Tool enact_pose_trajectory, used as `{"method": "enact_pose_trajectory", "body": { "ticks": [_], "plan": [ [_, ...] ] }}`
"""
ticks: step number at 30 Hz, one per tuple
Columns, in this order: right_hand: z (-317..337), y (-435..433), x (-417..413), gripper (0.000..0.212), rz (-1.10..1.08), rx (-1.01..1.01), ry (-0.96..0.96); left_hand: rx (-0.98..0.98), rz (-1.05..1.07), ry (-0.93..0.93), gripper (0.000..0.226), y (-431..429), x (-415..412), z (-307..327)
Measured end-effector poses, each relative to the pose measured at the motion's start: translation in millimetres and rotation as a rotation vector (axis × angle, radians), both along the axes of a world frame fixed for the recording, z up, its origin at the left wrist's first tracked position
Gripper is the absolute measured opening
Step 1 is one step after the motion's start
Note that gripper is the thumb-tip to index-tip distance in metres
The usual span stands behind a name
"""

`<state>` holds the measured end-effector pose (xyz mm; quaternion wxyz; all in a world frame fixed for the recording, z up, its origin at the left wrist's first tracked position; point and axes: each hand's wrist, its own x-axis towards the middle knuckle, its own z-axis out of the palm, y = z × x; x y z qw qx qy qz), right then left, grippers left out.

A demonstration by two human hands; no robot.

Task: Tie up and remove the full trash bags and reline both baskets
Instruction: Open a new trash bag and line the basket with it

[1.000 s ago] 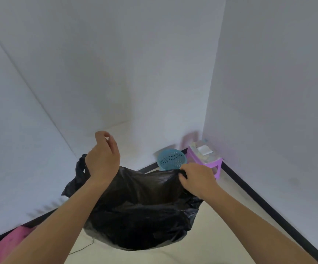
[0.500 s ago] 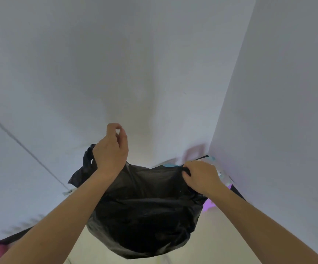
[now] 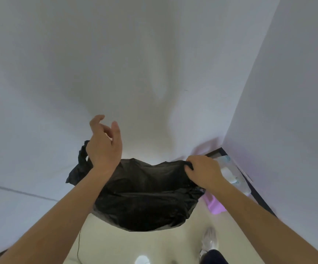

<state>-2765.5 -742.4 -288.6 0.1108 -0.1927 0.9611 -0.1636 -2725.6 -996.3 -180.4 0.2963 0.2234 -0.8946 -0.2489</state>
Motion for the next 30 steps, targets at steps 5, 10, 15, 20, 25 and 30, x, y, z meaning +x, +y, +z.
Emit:
{"method": "enact_pose_trajectory", "body": {
  "ticks": [5, 10, 15, 20, 25, 30],
  "plan": [
    [-38.9, -2.6, -60.8, 0.03, -0.025, -0.012, -0.058, -0.008, -0.03, -0.081, 0.053, -0.5, -66.9, -35.7],
    [-84.5, -24.7, -78.3, 0.032, -0.109, 0.043, -0.142, -0.172, -0.258, -0.354, 0.061, -28.6, -106.3, -104.2],
    [-140.6, -35.0, -71.3, 0.032, -0.266, 0.188, -0.184, -0.329, -0.589, -0.697, 0.086, -57.9, -122.0, -208.6],
    [-216.6, -45.2, -45.1, 0.032, -0.529, 0.193, -0.216, -0.302, -0.786, -0.81, 0.051, -77.5, -102.3, -331.3],
    [-298.7, -64.0, -14.3, 0.031, -0.695, 0.101, -0.163, -0.215, -0.662, -0.765, 0.027, -81.4, -85.7, -424.1],
    [-370.3, -92.1, 1.7, 0.036, -0.765, -0.034, -0.088, 0.12, -0.459, -0.657, 0.034, -75.9, -76.0, -495.5]
  ]
}}
